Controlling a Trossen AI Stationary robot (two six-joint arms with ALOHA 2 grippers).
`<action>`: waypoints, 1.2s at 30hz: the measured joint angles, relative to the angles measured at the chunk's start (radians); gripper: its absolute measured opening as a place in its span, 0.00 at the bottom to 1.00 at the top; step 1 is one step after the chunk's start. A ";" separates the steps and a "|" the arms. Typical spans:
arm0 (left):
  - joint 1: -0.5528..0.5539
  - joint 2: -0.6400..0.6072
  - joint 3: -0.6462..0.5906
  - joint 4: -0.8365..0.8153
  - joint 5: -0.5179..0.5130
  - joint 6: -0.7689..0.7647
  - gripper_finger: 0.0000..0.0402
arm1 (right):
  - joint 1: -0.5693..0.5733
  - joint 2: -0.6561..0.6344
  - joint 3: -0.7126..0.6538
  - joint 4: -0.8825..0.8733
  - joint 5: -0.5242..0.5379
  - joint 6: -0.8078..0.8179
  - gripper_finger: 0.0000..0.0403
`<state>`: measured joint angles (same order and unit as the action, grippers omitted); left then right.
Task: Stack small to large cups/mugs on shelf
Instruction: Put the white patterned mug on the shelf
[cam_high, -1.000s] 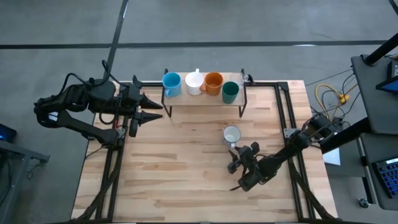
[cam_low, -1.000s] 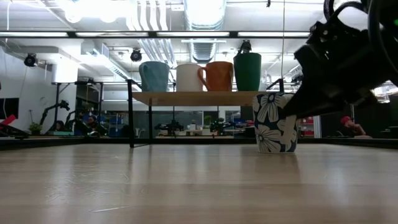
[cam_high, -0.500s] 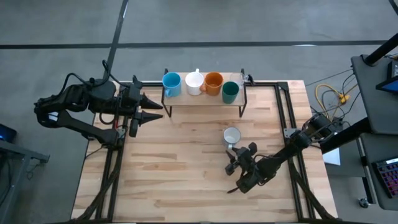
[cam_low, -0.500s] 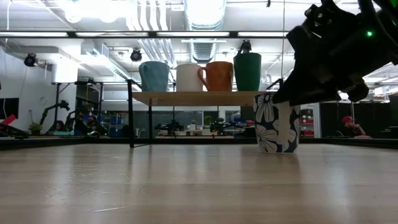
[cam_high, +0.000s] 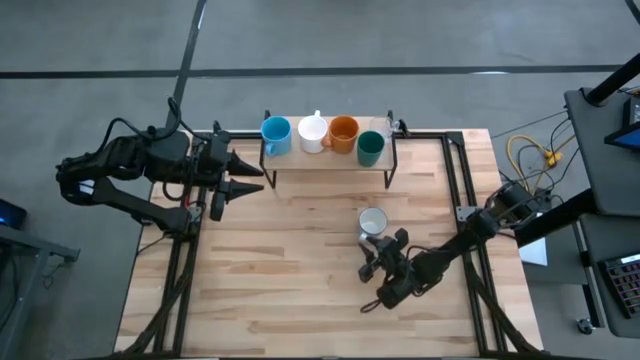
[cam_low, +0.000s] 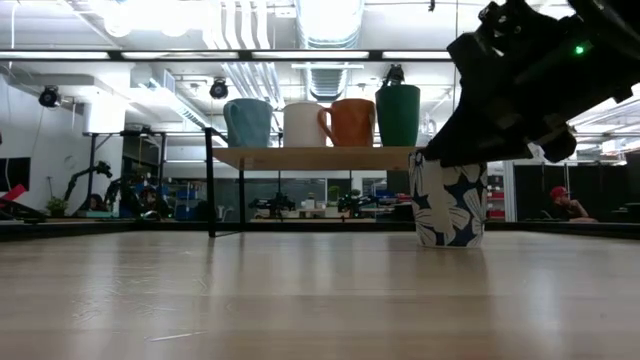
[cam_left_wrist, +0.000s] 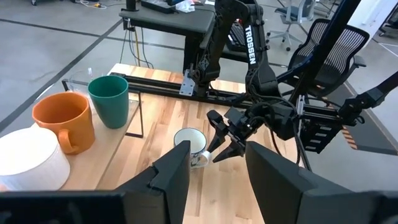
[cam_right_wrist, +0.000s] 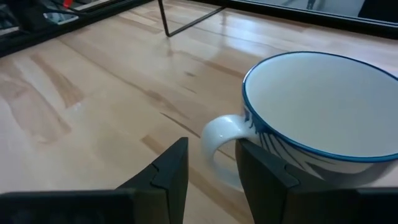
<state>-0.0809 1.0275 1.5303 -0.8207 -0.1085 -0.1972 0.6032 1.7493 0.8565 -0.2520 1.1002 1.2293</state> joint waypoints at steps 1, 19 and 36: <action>0.000 0.000 0.000 0.000 0.000 0.001 0.35 | -0.002 0.000 -0.002 -0.001 -0.003 0.000 0.31; 0.000 0.001 0.000 -0.001 0.000 0.000 0.35 | -0.046 0.001 -0.010 0.007 -0.027 0.000 0.29; 0.000 0.001 -0.001 -0.006 0.001 0.000 0.35 | -0.069 0.158 -0.004 0.226 -0.034 -0.063 0.19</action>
<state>-0.0809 1.0283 1.5295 -0.8265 -0.1078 -0.1974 0.5342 1.9070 0.8527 -0.0257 1.0665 1.1667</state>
